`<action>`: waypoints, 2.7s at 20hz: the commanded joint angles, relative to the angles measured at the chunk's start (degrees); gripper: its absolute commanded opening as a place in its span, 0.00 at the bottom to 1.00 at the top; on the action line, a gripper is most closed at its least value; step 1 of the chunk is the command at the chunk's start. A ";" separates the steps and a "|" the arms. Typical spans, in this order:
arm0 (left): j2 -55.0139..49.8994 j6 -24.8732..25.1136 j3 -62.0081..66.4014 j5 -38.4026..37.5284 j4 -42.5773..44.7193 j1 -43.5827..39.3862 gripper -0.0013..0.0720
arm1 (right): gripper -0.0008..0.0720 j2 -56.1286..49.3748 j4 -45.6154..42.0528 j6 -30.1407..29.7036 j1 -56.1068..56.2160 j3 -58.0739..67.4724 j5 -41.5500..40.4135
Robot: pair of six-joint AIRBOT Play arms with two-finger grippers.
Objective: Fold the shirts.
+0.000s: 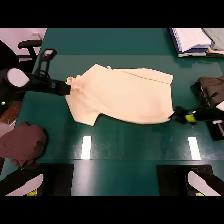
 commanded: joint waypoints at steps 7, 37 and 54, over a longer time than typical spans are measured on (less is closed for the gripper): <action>16.24 -1.88 32.48 -2.89 0.07 0.04 0.05 | 0.03 16.15 -0.37 0.07 -4.76 41.27 2.19; -27.54 -4.87 22.25 11.30 4.55 2.12 0.05 | 0.03 -47.87 -19.65 2.21 6.43 77.26 18.14; -27.47 8.04 12.13 -8.68 3.08 7.28 0.06 | 0.04 -33.03 -17.33 1.03 10.32 39.01 9.84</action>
